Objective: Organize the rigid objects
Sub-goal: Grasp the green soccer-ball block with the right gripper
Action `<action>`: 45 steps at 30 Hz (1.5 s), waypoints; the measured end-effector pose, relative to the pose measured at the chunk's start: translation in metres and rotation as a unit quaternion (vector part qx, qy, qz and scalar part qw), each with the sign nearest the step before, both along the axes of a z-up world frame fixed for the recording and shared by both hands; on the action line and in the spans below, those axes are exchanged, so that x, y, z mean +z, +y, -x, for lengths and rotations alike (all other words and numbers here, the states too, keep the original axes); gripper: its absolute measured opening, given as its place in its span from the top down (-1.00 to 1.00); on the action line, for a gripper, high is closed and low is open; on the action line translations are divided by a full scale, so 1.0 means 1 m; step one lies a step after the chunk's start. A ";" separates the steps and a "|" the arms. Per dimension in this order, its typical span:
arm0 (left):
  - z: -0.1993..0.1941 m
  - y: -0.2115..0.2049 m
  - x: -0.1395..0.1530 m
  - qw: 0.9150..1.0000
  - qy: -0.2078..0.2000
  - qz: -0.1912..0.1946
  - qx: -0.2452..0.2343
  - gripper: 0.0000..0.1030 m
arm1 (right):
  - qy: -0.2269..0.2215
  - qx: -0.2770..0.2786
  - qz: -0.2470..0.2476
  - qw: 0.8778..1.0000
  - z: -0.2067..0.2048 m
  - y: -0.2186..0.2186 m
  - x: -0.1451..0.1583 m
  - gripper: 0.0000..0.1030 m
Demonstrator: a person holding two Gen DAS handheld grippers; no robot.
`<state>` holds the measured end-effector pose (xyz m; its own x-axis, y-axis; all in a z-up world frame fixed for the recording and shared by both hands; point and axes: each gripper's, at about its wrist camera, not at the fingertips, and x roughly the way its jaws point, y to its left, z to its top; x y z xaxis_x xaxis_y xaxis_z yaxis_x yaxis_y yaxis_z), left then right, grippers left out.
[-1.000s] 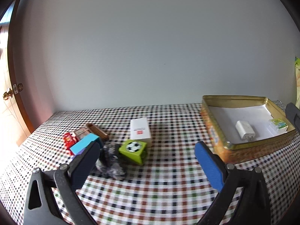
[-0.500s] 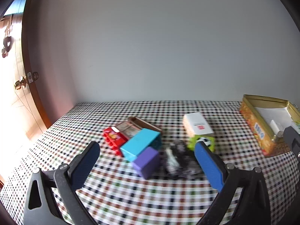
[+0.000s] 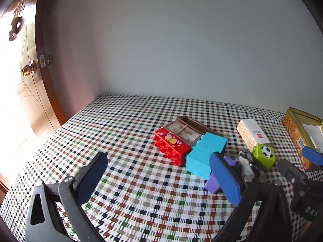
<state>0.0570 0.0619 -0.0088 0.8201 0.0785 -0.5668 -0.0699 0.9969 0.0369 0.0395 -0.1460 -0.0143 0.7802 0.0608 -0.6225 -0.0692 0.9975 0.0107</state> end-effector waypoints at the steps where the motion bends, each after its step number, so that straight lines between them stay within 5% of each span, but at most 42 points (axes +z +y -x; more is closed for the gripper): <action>1: -0.001 0.002 -0.001 1.000 0.004 -0.002 0.001 -0.99 | 0.008 0.001 -0.004 1.000 -0.005 0.001 -0.002 -0.67; 9: -0.008 0.008 -0.007 1.000 0.020 -0.010 0.002 -0.99 | 0.069 -0.004 -0.043 0.997 -0.045 0.004 -0.018 -0.66; 14: -0.010 0.007 -0.008 1.000 0.029 -0.007 -0.001 -0.99 | 0.071 -0.019 -0.055 0.996 -0.059 0.007 -0.019 -0.66; 20: -0.010 0.007 -0.010 0.999 0.038 -0.010 -0.014 -0.99 | 0.096 -0.037 -0.105 0.989 -0.058 -0.024 -0.028 -0.66; 26: -0.010 0.005 -0.011 0.999 0.041 -0.017 -0.021 -0.99 | 0.112 -0.045 -0.034 0.992 -0.058 -0.013 -0.027 -0.51; 29: -0.010 0.003 -0.010 0.999 0.040 -0.019 -0.030 -0.99 | 0.116 -0.039 -0.002 0.992 -0.060 -0.002 -0.027 -0.24; 31: -0.009 0.002 -0.009 0.998 0.038 -0.020 -0.036 -0.99 | 0.112 -0.042 -0.003 0.993 -0.058 -0.004 -0.026 0.01; 36: -0.005 0.000 -0.007 0.998 0.038 -0.010 -0.059 -0.96 | 0.091 -0.025 -0.034 0.995 -0.043 -0.015 -0.018 0.01; 45: -0.001 -0.017 -0.010 0.987 0.056 0.020 -0.148 -0.42 | 0.015 -0.010 -0.044 0.999 0.032 -0.043 0.005 0.01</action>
